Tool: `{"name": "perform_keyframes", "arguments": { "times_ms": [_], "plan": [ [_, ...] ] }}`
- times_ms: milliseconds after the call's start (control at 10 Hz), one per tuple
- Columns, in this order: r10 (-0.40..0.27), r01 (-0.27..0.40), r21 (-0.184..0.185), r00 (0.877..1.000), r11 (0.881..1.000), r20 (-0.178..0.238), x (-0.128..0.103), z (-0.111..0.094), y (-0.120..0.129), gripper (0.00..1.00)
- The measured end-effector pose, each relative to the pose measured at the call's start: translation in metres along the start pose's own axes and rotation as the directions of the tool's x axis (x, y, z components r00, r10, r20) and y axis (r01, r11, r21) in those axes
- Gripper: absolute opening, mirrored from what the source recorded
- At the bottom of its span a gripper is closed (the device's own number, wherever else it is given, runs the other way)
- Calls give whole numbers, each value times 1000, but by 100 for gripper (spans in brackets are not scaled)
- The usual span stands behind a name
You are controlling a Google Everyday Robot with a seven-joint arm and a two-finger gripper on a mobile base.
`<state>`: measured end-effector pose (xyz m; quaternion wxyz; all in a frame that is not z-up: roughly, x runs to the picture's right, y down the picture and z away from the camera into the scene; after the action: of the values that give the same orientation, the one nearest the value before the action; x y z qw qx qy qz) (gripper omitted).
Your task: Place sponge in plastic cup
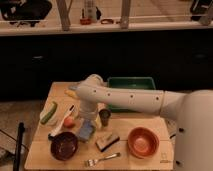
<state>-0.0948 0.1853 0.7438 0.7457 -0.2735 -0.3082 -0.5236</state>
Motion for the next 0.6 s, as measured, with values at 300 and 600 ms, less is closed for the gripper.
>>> {"name": "perform_keyframes", "arguments": {
  "times_ms": [300,600],
  "plan": [
    [0,0,3,1000,1000,12,3,-3,2,80],
    [-5,5,5,1000,1000,22,7,-8,1,80]
  ]
}}
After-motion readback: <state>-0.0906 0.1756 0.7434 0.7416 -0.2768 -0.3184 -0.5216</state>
